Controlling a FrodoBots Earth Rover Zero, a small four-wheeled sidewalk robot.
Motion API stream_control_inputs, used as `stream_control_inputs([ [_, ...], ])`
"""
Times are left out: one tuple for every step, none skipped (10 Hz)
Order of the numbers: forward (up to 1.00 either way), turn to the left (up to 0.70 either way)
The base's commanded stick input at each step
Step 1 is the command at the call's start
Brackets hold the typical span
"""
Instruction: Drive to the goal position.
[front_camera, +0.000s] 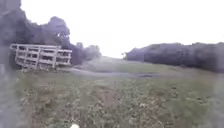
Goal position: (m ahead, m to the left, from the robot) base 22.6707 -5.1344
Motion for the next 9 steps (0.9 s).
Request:
stream_control_inputs([
  [0.70, 0.00],
  [0.70, 0.00],
  [0.70, 0.00],
  [0.70, 0.00],
  [0.70, 0.00],
  [0.70, 0.00],
  [0.70, 0.00],
  [0.70, 0.00],
  [0.70, 0.00],
])
